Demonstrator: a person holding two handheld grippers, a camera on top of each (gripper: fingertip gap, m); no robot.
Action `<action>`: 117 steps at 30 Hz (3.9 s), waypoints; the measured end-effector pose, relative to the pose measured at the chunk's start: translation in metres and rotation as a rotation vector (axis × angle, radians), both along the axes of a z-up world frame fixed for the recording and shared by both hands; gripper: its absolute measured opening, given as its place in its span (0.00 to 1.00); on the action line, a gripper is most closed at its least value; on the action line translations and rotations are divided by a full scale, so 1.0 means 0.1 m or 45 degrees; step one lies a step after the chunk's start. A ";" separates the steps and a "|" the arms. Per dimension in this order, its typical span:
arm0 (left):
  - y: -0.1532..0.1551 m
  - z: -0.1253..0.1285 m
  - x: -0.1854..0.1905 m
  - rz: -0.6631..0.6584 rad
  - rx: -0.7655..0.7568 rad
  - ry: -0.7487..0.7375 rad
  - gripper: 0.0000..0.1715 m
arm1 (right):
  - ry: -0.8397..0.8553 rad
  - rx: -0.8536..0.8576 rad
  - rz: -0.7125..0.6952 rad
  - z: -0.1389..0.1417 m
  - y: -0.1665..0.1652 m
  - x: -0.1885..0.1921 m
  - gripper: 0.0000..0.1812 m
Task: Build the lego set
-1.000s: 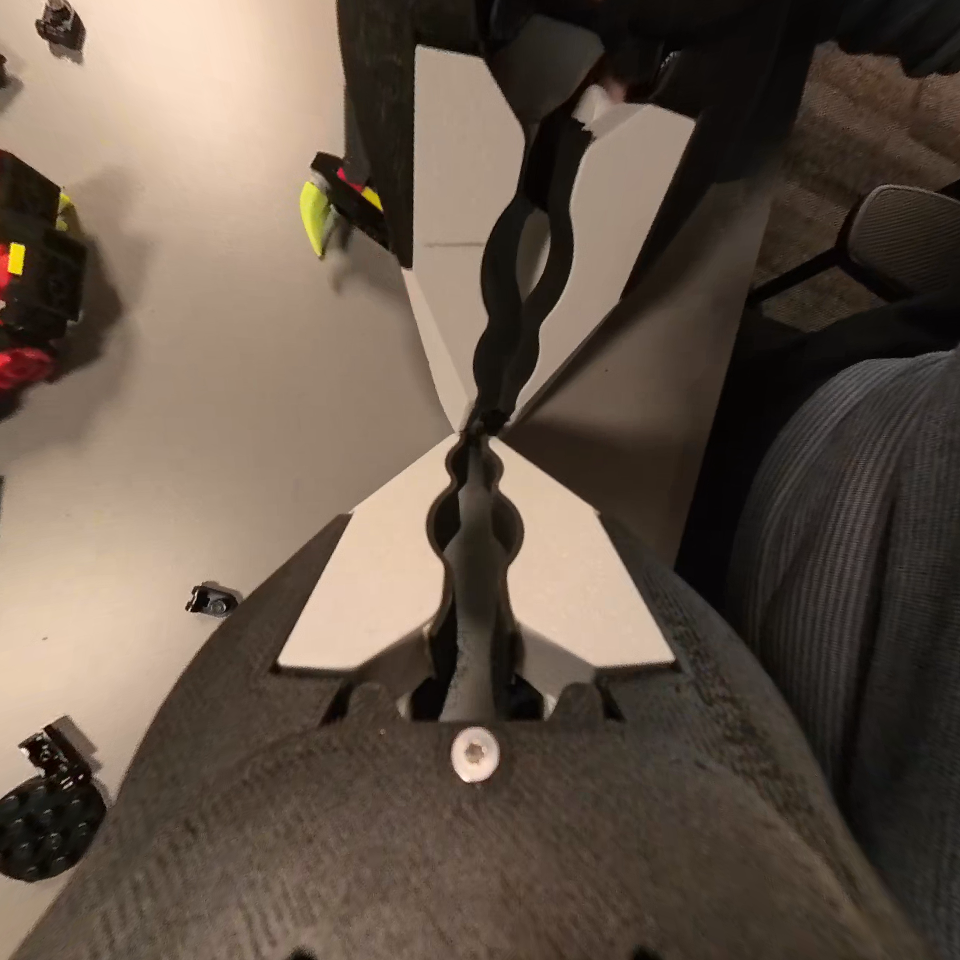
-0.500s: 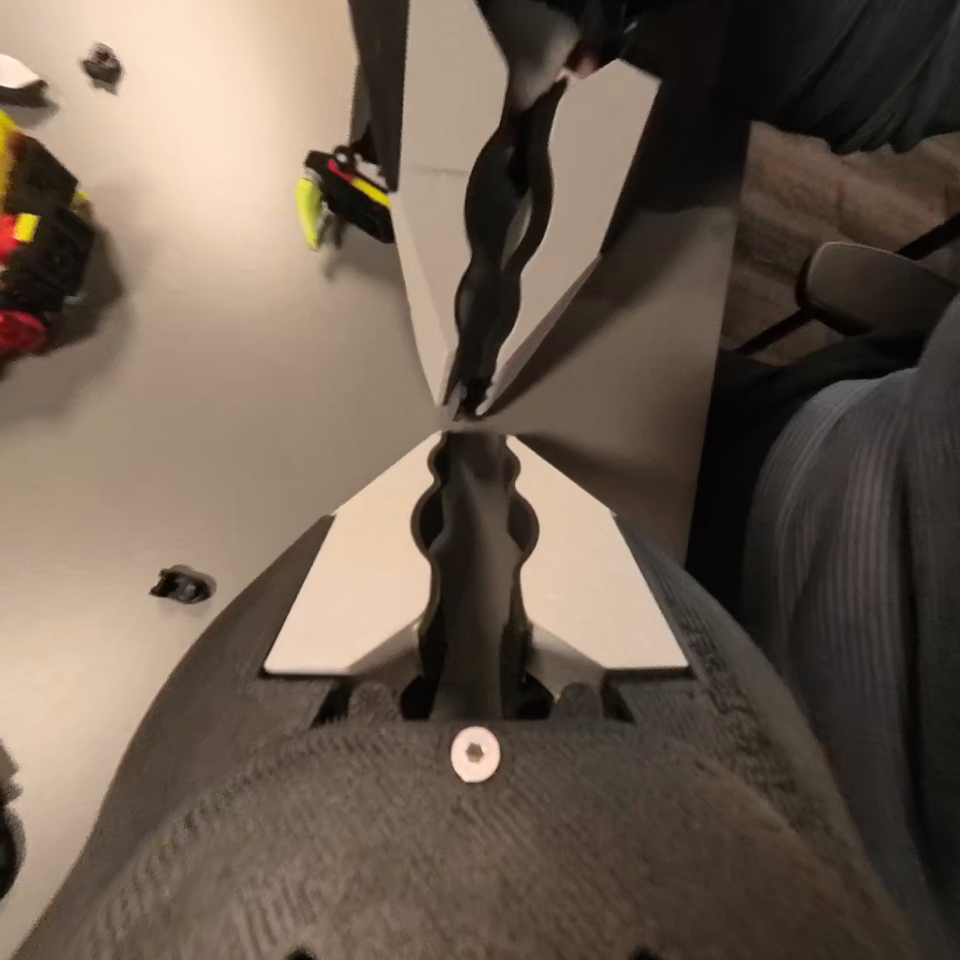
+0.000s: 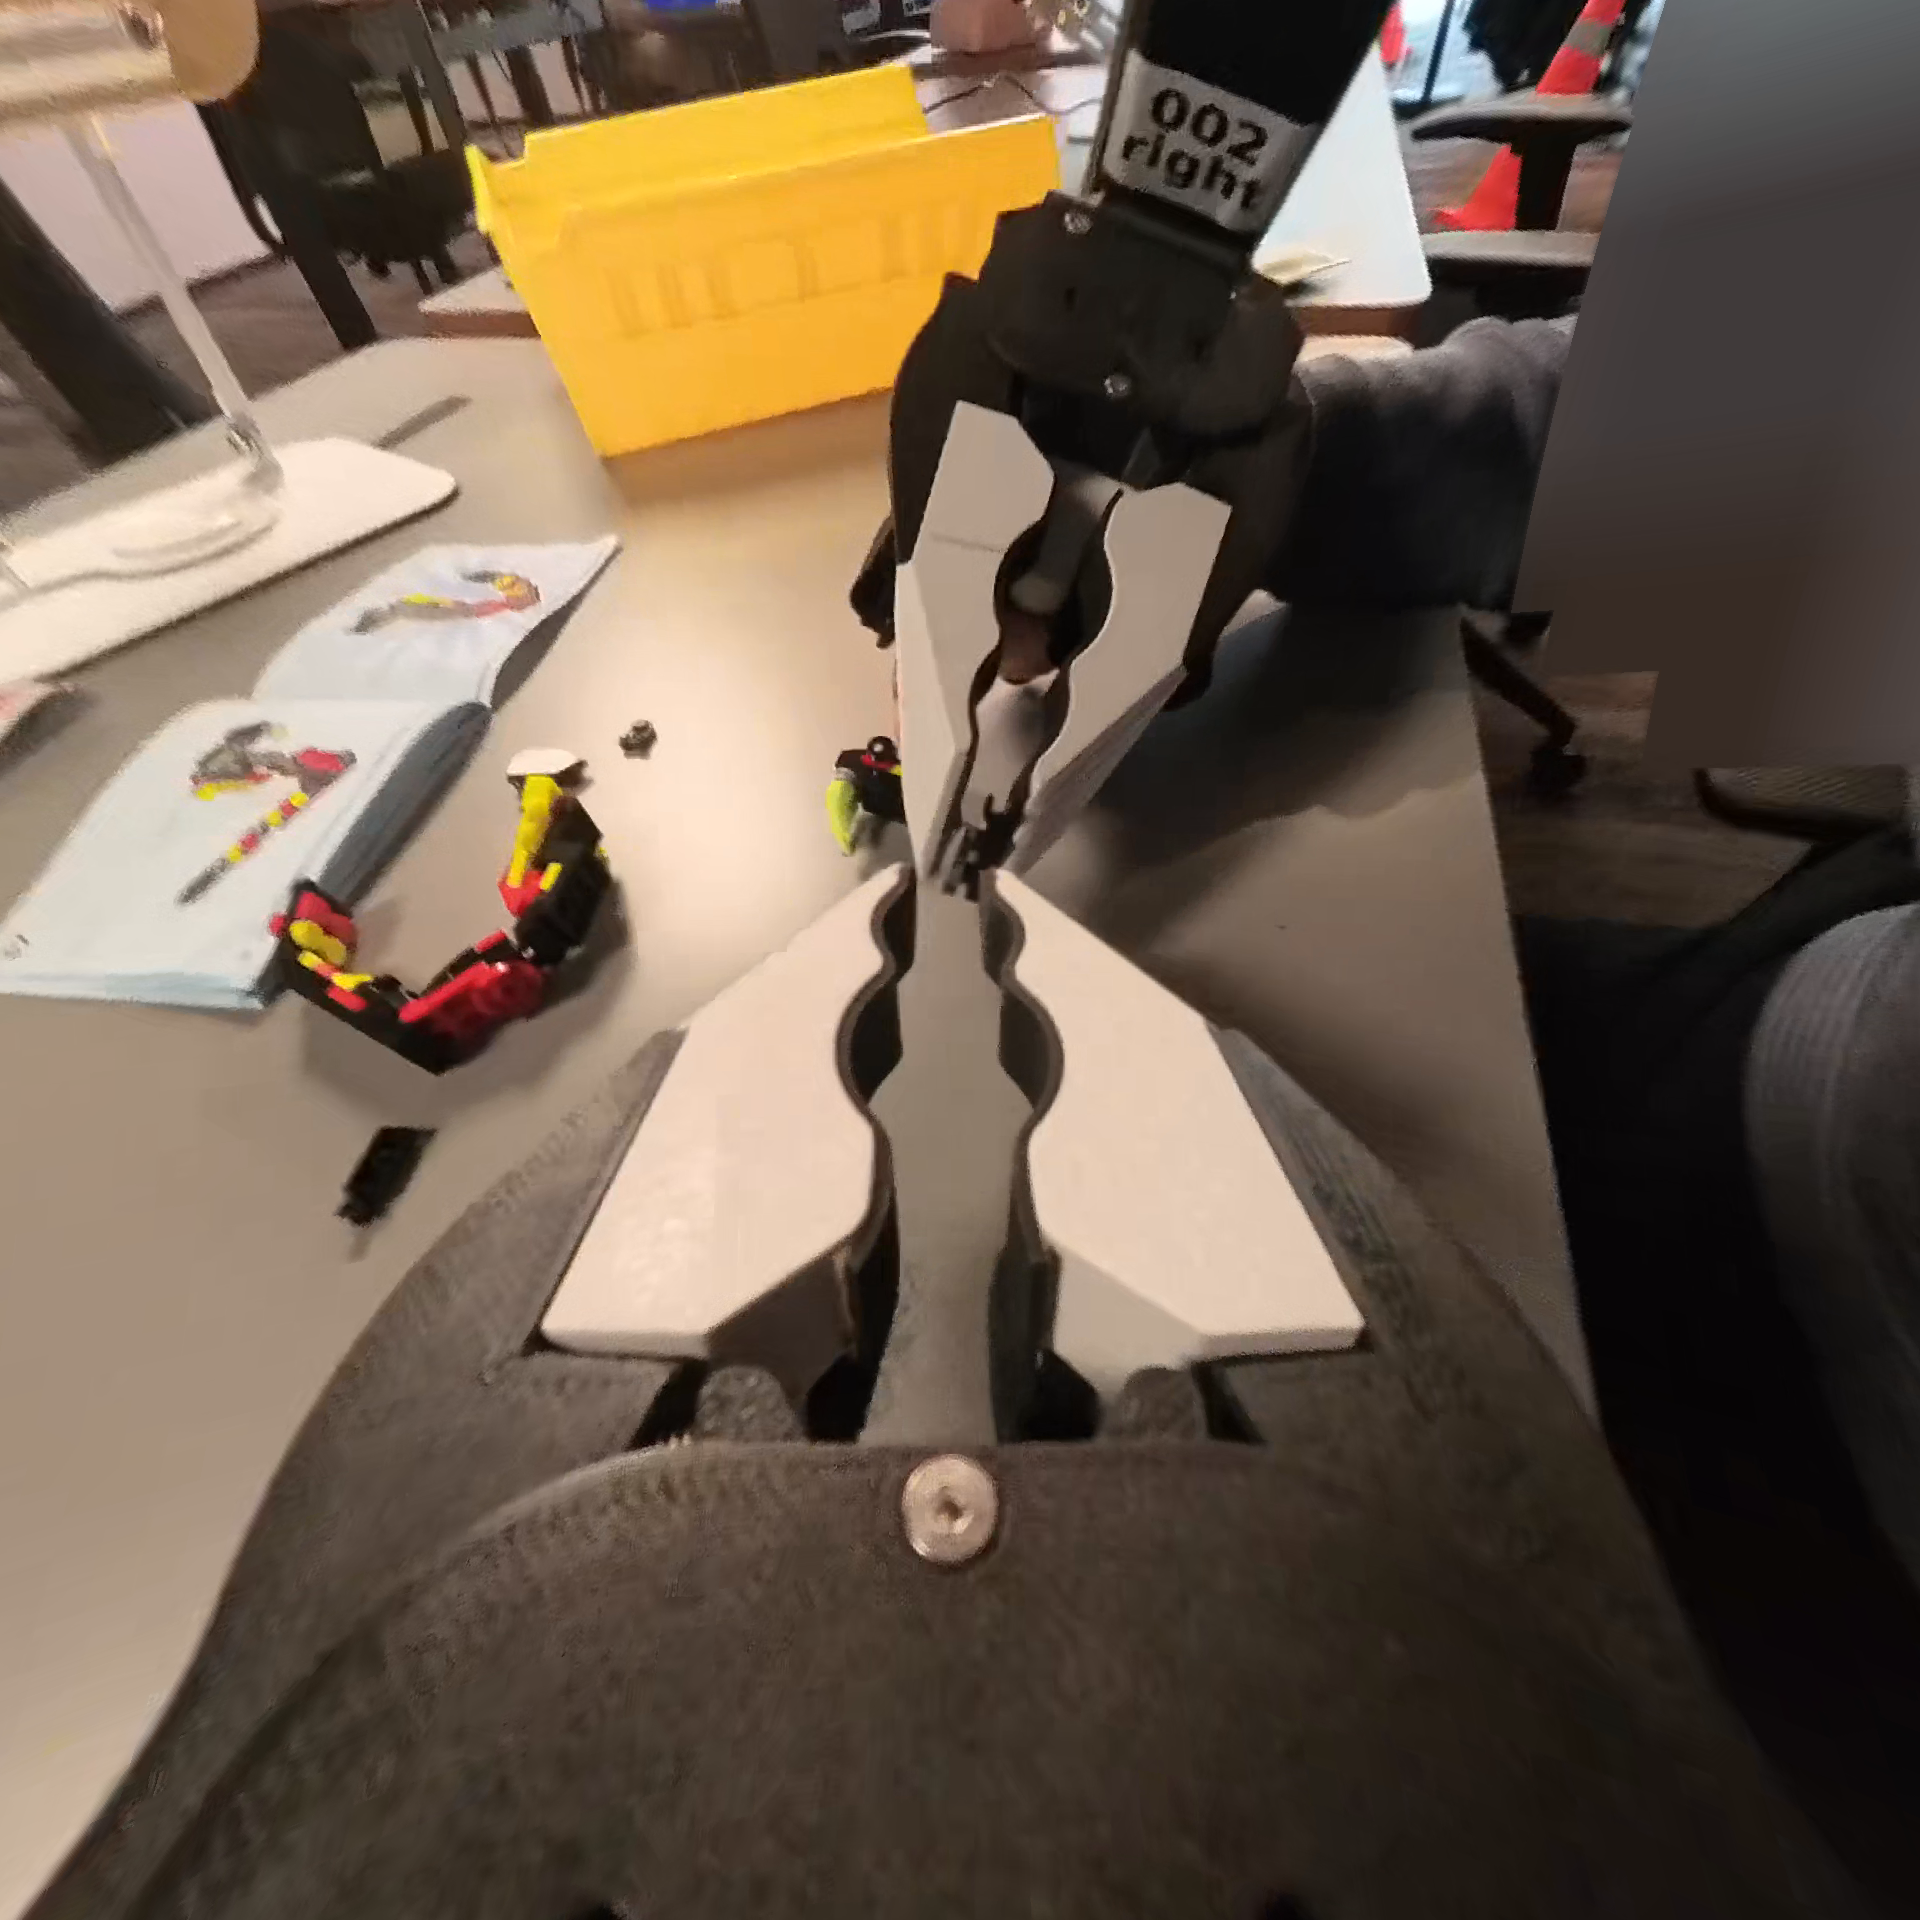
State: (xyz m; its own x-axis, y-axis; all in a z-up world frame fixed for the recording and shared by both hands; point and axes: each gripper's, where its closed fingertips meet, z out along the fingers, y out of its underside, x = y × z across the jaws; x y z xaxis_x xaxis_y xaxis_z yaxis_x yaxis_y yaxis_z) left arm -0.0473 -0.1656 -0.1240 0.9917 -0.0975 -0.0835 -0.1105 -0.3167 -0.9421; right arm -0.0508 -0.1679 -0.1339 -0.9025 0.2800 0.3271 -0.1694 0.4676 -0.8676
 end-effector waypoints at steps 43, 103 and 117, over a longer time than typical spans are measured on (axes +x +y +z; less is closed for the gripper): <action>-0.06 -0.51 0.08 -0.052 -0.411 0.211 0.01 | 0.108 0.405 -0.003 -0.42 -0.11 0.09 0.05; -0.17 -0.56 0.20 -0.041 -0.483 0.026 0.05 | -0.358 0.318 -0.199 -0.43 -0.16 0.18 0.02; -0.17 -0.56 0.21 0.063 -0.484 -0.027 0.09 | -0.424 0.444 -0.349 -0.47 -0.11 0.19 0.03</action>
